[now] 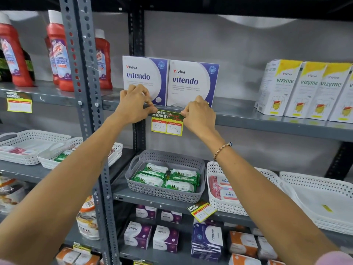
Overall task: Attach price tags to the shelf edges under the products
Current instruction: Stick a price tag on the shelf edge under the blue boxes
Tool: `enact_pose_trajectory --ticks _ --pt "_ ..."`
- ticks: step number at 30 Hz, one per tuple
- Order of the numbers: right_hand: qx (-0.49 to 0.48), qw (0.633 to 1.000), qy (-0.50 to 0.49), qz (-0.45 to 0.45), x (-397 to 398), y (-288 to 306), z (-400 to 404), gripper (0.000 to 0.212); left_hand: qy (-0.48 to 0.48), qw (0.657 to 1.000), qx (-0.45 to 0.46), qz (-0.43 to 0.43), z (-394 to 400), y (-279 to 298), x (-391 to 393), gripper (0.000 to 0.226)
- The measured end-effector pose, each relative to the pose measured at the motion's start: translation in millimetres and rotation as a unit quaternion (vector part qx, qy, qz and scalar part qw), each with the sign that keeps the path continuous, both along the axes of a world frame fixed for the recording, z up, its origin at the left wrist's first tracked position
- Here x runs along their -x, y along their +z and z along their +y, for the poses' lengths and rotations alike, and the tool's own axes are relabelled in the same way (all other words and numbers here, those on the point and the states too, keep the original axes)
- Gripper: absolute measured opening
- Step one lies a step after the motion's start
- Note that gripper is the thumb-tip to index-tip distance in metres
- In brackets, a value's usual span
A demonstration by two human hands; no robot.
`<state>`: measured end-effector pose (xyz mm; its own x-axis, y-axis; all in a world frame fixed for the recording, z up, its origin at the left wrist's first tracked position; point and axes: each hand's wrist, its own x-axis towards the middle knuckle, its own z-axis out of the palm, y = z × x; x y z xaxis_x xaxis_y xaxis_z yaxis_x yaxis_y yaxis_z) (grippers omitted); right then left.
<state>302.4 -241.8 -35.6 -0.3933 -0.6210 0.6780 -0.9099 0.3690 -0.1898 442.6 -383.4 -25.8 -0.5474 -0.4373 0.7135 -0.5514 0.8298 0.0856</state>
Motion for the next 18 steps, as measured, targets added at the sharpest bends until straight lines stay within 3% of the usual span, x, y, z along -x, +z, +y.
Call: enact_pose_trajectory --ticks 18 --pt "0.018 0.999 0.000 0.050 3.3 -1.0 -3.2 0.020 -0.028 0.999 0.019 0.025 1.6 1.2 3.9 0.022"
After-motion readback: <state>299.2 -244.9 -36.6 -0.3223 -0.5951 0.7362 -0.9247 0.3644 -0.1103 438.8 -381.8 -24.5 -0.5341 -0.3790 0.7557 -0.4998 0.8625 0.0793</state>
